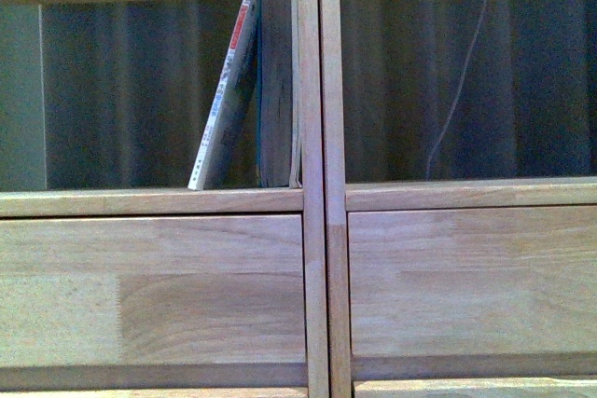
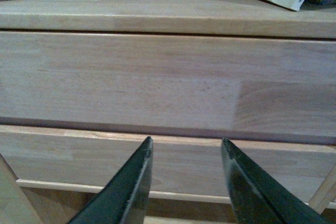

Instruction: Organize books on shelf

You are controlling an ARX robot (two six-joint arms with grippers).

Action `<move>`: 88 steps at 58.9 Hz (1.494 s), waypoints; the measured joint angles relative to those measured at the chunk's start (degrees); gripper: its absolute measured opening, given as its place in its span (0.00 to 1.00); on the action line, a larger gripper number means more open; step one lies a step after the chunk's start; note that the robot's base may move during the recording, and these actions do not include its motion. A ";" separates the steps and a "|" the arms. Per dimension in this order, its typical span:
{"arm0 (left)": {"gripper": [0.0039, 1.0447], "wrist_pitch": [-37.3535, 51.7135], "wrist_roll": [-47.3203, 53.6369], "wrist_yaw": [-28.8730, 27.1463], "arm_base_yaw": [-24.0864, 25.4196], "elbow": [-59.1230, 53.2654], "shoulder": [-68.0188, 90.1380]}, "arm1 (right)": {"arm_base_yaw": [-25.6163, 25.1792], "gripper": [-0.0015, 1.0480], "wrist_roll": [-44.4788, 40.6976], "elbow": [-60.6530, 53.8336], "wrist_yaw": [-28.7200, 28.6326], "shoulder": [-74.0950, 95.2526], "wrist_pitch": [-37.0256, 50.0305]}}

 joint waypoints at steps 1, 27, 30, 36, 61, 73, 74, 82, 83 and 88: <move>0.15 0.22 0.00 0.74 0.44 -0.81 -0.55 | 1.29 0.47 -0.09 -0.92 0.83 -0.44 0.33; 0.02 1.75 -0.07 4.63 4.92 -12.41 -10.36 | 3.87 0.03 -1.14 -13.20 1.62 -12.87 -0.15; 0.02 1.68 -0.07 4.66 4.92 -13.22 -11.39 | 3.91 0.03 -1.11 -13.75 1.66 -13.60 0.09; 0.02 1.05 -0.07 4.61 4.94 -14.51 -13.33 | 3.93 0.03 -1.14 -15.39 1.64 -14.38 0.33; 0.02 -3.74 -0.07 4.61 4.94 -18.40 -22.03 | 3.93 0.03 -1.11 -19.58 1.64 -17.70 1.38; 0.02 -4.74 -0.09 4.66 4.94 -20.74 -25.86 | 3.93 0.03 -1.14 -20.90 1.64 -18.69 1.64; 0.02 -5.07 -0.07 4.59 4.94 -20.74 -25.92 | 3.93 0.03 -1.14 -21.07 1.64 -18.88 1.68; 0.02 -6.71 -0.04 4.66 4.94 -20.74 -28.11 | 3.93 0.03 -1.16 -22.67 1.79 -20.70 1.90; 0.02 -6.97 -0.04 4.63 4.94 -20.74 -28.37 | 3.93 0.03 -1.16 -22.67 1.77 -20.72 1.90; 0.02 -8.13 -0.04 4.63 4.94 -20.74 -29.31 | 3.93 0.03 -1.16 -22.67 1.68 -20.87 1.90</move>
